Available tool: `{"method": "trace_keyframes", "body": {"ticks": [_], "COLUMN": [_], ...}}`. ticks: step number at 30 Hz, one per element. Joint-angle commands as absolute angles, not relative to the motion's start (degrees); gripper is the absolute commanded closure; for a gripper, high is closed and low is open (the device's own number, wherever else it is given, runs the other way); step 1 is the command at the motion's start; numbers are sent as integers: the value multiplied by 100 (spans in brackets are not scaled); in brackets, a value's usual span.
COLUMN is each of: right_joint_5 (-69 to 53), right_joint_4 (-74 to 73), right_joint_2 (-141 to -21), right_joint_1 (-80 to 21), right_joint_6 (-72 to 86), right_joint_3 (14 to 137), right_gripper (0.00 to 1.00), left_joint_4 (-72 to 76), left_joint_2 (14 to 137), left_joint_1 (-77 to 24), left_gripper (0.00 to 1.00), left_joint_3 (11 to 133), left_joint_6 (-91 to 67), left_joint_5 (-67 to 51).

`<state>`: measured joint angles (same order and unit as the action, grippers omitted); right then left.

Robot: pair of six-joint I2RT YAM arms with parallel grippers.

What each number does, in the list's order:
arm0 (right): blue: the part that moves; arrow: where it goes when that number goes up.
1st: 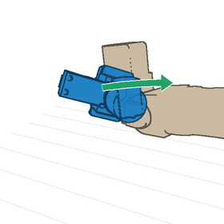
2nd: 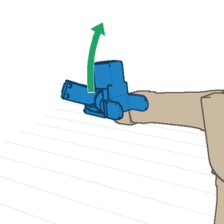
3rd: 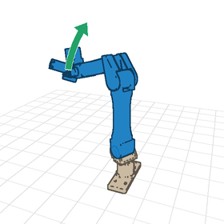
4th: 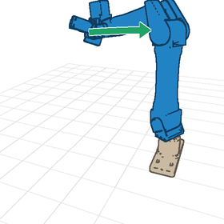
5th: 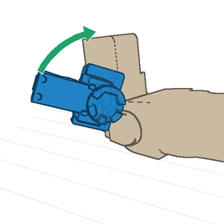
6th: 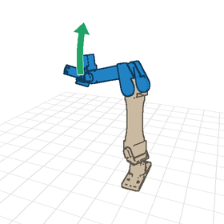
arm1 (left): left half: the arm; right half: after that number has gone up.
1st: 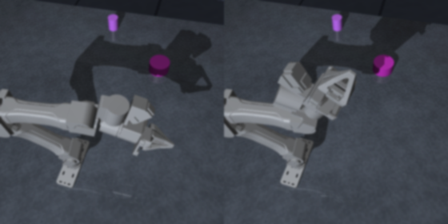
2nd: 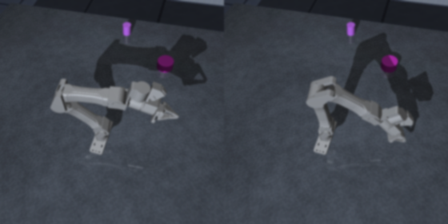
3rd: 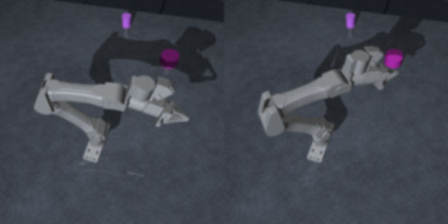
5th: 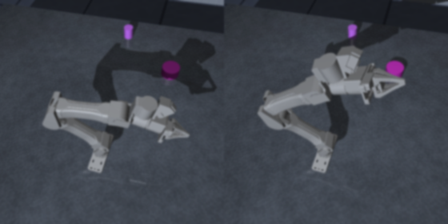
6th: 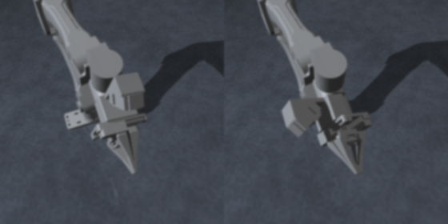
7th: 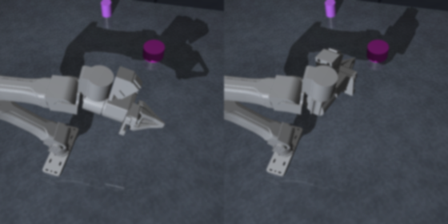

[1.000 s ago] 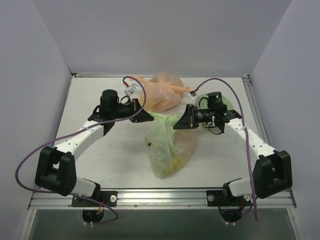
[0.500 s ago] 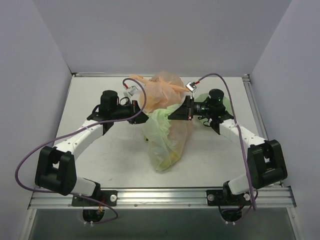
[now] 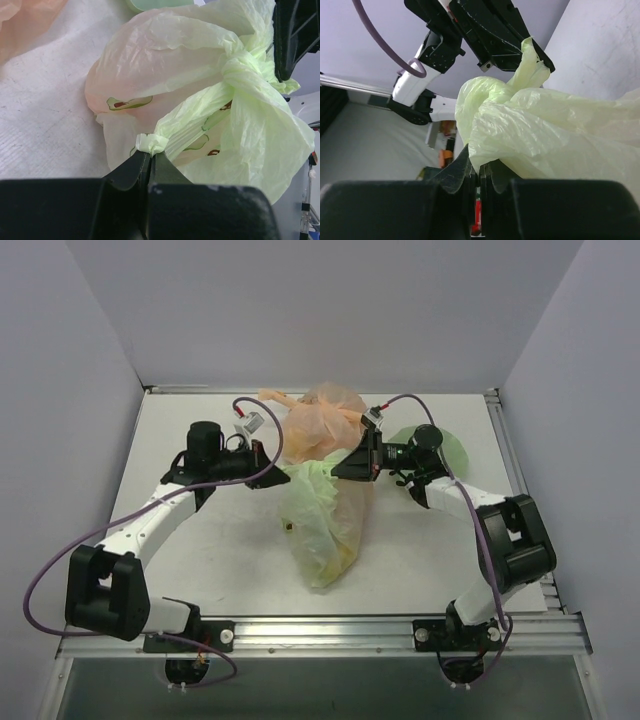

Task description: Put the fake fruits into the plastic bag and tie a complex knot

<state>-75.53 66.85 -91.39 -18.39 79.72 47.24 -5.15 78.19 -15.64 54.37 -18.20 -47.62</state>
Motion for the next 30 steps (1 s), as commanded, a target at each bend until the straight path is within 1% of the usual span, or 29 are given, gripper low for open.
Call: {"method": "trace_keyframes", "body": {"ticks": [1, 4, 6, 7, 9, 10, 14, 15, 17, 20, 22, 24, 26, 27, 30], "right_joint_5": [-8094, -8147, -8139, -8139, -8147, -8156, -8147, -8165, -8174, -8148, -8104, -8060, -7963, -7937, -7875], "right_joint_4": [9571, 9571, 9571, 9571, 9571, 9571, 9519, 9397, 9273, 8939, 8807, 8676, 8394, 8263, 7754], "right_joint_2": [-9281, -9272, -9316, -9334, -9325, -9325, -9317, -9316, -9325, -9325, -9325, -9308, -9273, -9255, -9132], "right_joint_1": [-1661, -1661, -1652, -1644, -1644, -1635, -1661, -1679, -1696, -1705, -1696, -1705, -1714, -1705, -1723], "right_joint_6": [9290, 9202, 9246, 9272, 9290, 9351, 9483, 9457, 9414, 9300, 9281, 9212, 9167, 9089, 8721], "right_joint_3": [5264, 5352, 5405, 5414, 5414, 5414, 5379, 5379, 5370, 5388, 5405, 5423, 5405, 5388, 5326], "right_gripper": [100, 100, 100, 100, 100, 100, 100, 100, 100, 100, 100, 100, 100, 100, 100], "left_joint_4": [-616, -694, -764, -773, -703, -834, -1169, -1178, -1195, -1432, -1581, -1591, -1678, -1766, -1986], "left_joint_2": [7831, 7875, 7814, 7761, 7533, 7454, 7146, 7085, 7040, 6970, 6961, 6900, 6803, 6785, 6750], "left_joint_1": [-1204, -1152, -1099, -1029, -932, -862, -747, -738, -799, -983, -1002, -1317, -1694, -2201, -3002], "left_gripper": [100, 99, 85, 71, 63, 57, 51, 48, 46, 36, 35, 35, 35, 36, 42], "left_joint_3": [5299, 5440, 5537, 5555, 5633, 5712, 6336, 6598, 6837, 7119, 7180, 7216, 7303, 7339, 7400], "left_joint_6": [-1415, -1406, -1389, -1389, -1354, -1275, -678, -529, -317, 182, 482, 824, 1193, 1709, 2599], "left_joint_5": [-4499, -4596, -4667, -4684, -4624, -4553, -4412, -4482, -4631, -4448, -4552, -4658, -4509, -4430, -3982]}}
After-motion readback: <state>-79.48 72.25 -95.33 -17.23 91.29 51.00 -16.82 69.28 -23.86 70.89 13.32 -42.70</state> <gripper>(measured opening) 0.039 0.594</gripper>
